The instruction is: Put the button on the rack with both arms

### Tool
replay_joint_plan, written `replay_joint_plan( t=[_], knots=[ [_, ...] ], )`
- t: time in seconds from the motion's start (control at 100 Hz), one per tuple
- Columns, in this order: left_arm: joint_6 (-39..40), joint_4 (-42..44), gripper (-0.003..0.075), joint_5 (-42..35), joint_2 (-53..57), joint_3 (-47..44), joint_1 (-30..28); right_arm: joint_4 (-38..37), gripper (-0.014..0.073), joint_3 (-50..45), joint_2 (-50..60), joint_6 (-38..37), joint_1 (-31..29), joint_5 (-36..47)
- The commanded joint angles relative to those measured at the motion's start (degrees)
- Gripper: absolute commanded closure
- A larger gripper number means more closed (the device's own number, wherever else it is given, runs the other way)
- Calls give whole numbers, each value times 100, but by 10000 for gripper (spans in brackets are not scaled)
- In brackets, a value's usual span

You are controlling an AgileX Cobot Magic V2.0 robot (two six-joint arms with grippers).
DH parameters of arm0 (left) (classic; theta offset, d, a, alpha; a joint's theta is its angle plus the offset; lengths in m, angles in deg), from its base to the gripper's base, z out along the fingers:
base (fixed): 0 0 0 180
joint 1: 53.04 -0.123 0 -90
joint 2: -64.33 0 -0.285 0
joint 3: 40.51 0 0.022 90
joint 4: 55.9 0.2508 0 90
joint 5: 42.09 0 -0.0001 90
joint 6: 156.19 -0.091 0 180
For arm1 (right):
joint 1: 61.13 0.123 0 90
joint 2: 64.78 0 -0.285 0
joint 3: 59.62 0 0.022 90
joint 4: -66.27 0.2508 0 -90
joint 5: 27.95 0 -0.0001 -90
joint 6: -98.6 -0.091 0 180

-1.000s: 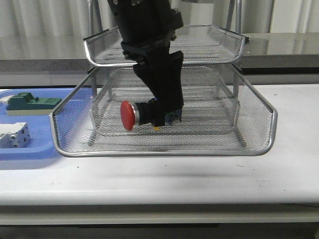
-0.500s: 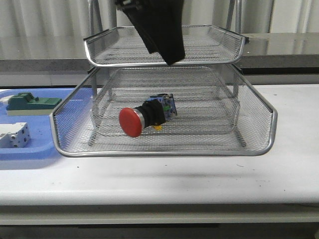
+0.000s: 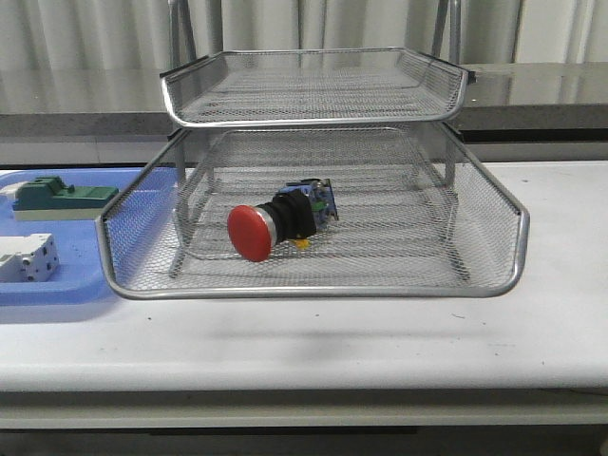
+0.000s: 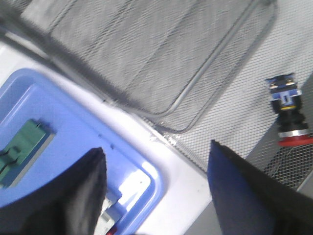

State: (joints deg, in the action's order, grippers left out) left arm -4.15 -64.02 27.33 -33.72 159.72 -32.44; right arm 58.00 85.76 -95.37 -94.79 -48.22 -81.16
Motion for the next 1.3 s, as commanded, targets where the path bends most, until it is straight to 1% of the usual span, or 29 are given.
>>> replay_joint_plan(
  t=[0.0, 0.06, 0.19, 0.33, 0.57, 0.68, 0.86, 0.95, 1.13, 1.29],
  knots=[
    [194, -87, 295, -388, 538, -149, -312, -126, 662, 142, -56, -8, -14, 416],
    [283, -87, 295, -608, 814, -478, -506, -126, 662, 142, -56, -8, -14, 416],
    [710, -87, 295, -1355, 1496, -1285, -916, -126, 662, 142, -56, -8, -14, 416],
    [963, -87, 295, -2122, 2296, -2269, -1287, -126, 662, 142, -56, -8, -14, 416],
    [1157, -102, 297, -3242, 3678, -3986, -1945, -126, 662, 142, -56, -8, -14, 416],
    [1157, -292, 297, -3823, 4371, -4695, -2187, -126, 662, 142, -56, -8, -14, 416],
    [1157, -640, 297, -4772, 5533, -5826, -2257, -126, 662, 142, -56, -8, -14, 416],
    [1157, -829, 299, -5088, 6102, -6297, -2257, -126, 662, 142, -56, -8, -14, 416],
    [1157, -1065, 299, -5411, 7092, -7004, -2257, -126, 662, 142, -56, -8, -14, 416],
    [1157, -1143, 300, -5517, 7802, -7388, -2257, -126, 662, 142, -56, -8, -14, 416]
  ],
)
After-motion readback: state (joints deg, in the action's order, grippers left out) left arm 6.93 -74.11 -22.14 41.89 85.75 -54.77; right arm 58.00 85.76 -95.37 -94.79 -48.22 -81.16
